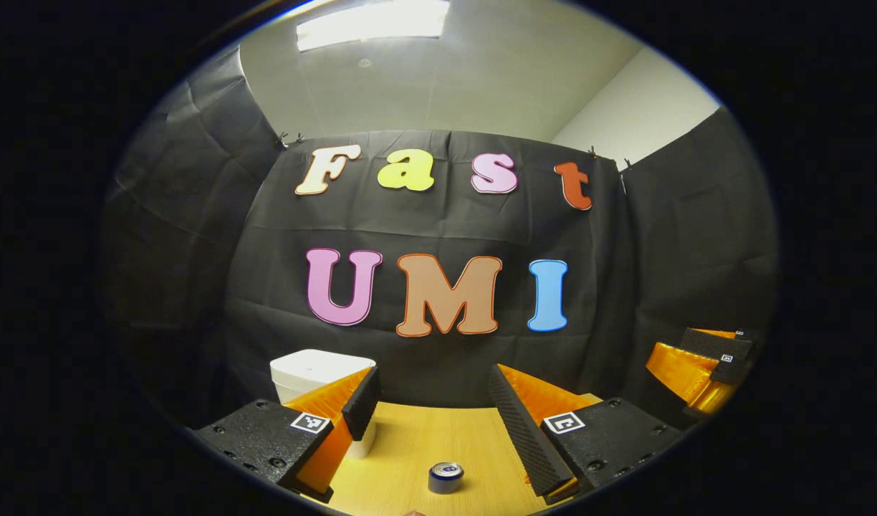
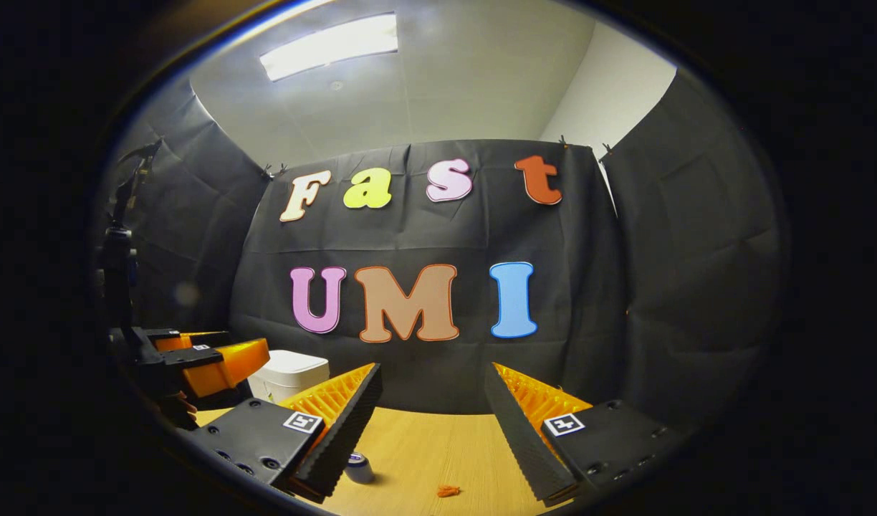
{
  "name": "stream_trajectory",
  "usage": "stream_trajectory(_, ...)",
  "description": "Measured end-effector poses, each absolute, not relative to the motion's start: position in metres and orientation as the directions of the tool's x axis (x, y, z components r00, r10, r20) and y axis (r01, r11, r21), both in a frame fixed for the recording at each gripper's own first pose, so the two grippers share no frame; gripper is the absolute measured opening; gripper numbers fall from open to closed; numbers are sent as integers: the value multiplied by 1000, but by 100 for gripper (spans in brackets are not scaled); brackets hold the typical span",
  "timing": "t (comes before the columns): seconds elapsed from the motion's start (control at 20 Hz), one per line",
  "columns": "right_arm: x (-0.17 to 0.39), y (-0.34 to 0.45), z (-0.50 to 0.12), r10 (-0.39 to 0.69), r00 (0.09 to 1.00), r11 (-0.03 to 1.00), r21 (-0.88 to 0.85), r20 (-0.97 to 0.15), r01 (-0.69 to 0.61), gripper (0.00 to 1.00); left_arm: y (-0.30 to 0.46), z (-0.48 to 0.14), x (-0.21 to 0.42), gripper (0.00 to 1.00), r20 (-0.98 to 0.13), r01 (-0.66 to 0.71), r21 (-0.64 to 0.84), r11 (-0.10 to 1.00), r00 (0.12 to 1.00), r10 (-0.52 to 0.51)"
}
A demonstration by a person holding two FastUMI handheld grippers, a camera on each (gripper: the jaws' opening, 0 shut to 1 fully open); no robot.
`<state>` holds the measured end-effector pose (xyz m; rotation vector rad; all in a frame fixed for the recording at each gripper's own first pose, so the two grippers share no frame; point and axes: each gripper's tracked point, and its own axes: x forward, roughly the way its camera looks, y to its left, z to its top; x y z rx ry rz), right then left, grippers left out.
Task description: Press the lid of the desktop garbage bin to open it, pick up the crumpled paper on the desktop and throw it into the bin, then pick up the pop can on the desktop and drop it into the bin, and finally close the garbage bin lid.
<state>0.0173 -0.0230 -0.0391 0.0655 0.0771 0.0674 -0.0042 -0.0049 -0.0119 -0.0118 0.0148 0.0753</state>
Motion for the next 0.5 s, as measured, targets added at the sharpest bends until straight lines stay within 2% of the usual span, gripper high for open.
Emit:
stream_trajectory(0.15,19,-20,-46,99,992,992,86,-83,-92,96,0,-10,-1,91,-9,-74,-2,997,997,74)
stream_trajectory(0.3,23,-19,-57,96,990,993,79,-107,-88,96,17,-2,11,79,-3,-67,8,998,998,67)
stream_trajectory(0.45,29,-21,-58,36,994,996,84,-106,-27,96,48,5,37,72,2,-61,10,998,998,61)
stream_trajectory(0.5,29,-14,-58,31,994,995,96,-107,-21,96,60,6,46,65,0,-58,5,998,998,58)
